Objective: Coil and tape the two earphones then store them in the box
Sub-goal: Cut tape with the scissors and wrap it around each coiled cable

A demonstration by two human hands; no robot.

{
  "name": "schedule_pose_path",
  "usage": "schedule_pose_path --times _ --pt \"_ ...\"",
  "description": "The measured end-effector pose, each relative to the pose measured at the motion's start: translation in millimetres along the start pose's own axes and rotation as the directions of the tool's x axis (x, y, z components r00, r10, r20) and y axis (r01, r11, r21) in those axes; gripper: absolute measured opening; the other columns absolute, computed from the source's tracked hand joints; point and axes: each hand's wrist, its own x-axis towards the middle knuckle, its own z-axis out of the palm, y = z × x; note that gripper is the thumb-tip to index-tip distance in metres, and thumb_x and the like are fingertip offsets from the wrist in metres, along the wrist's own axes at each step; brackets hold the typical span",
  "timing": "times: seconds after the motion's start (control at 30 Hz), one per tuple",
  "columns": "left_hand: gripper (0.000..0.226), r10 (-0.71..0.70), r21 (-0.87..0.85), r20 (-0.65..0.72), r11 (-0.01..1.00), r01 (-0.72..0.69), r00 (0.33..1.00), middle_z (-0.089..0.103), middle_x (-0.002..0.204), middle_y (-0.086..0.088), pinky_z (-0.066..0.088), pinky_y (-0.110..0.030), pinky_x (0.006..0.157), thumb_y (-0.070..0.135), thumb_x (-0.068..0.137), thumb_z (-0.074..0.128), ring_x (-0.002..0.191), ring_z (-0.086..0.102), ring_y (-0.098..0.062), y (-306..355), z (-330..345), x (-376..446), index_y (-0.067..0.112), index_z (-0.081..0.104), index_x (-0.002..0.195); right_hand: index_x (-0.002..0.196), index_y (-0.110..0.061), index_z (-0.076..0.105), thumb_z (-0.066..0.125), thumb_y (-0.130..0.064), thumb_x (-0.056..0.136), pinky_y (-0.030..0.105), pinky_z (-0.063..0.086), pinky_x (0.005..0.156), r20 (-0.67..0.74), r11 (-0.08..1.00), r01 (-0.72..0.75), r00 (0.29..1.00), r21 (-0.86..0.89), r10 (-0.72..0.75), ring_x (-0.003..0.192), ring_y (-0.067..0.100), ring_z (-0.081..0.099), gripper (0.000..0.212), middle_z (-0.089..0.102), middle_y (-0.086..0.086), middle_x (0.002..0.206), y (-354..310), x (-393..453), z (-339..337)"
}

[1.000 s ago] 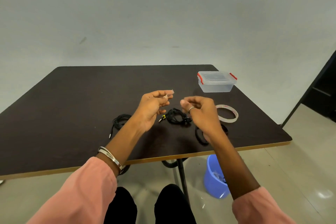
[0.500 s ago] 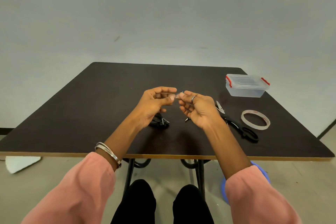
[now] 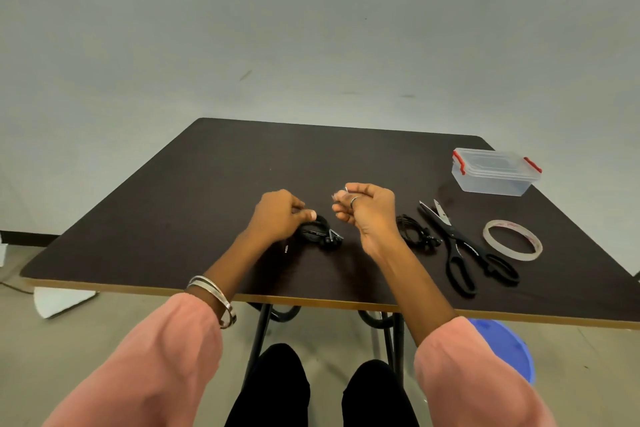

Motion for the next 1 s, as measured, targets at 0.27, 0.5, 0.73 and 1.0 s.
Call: schedule_pose_path --times 0.27,0.5,0.73,1.0 --pt "0.013 0.008 0.036 -0.149 0.999 -0.003 0.989 0.073 0.090 -0.005 0.056 -0.037 0.080 0.022 0.086 0.068 0.086 0.067 -0.023 4.3 13.6 -6.6 0.015 0.075 0.093 0.098 -0.002 0.060 0.062 0.004 0.087 0.026 0.057 0.063 0.005 0.995 0.069 0.998 -0.067 -0.068 0.072 0.023 0.072 0.012 0.072 0.017 0.086 16.4 1.4 10.7" --pt "0.004 -0.131 -0.540 -0.071 0.839 0.072 0.989 0.074 0.079 -0.006 0.053 -0.024 0.067 0.010 0.081 0.074 0.074 0.068 -0.014 7.2 3.6 -10.5 0.010 0.075 0.086 0.100 -0.014 0.061 0.062 -0.004 0.089 0.036 0.059 0.080 0.018 0.901 0.349 0.934 -0.259 -0.357 0.079 0.011 0.072 0.015 0.074 -0.001 0.079 25.4 -3.8 11.0" --pt "0.008 -0.103 -0.875 0.076 0.469 0.115 0.992 0.075 0.079 -0.007 0.050 -0.028 0.073 0.006 0.083 0.069 0.082 0.069 -0.015 19.2 -7.8 -20.5 0.010 0.075 0.087 0.111 -0.011 0.063 0.064 -0.011 0.089 0.032 0.057 0.081 0.084 0.700 0.597 0.781 -0.393 -0.619 0.085 0.005 0.069 0.022 0.074 -0.003 0.088 20.8 -11.7 10.1" --pt "0.011 -0.086 -0.938 0.160 0.298 0.178 0.983 0.075 0.075 -0.005 0.052 -0.023 0.066 0.001 0.084 0.066 0.070 0.070 -0.009 22.0 -11.2 -23.8 0.004 0.073 0.093 0.128 -0.014 0.055 0.057 -0.012 0.093 0.018 0.047 0.081 0.325 0.406 0.721 0.643 -0.561 -0.693 0.095 0.014 0.062 0.035 0.067 0.007 0.104 25.6 -13.4 1.0"
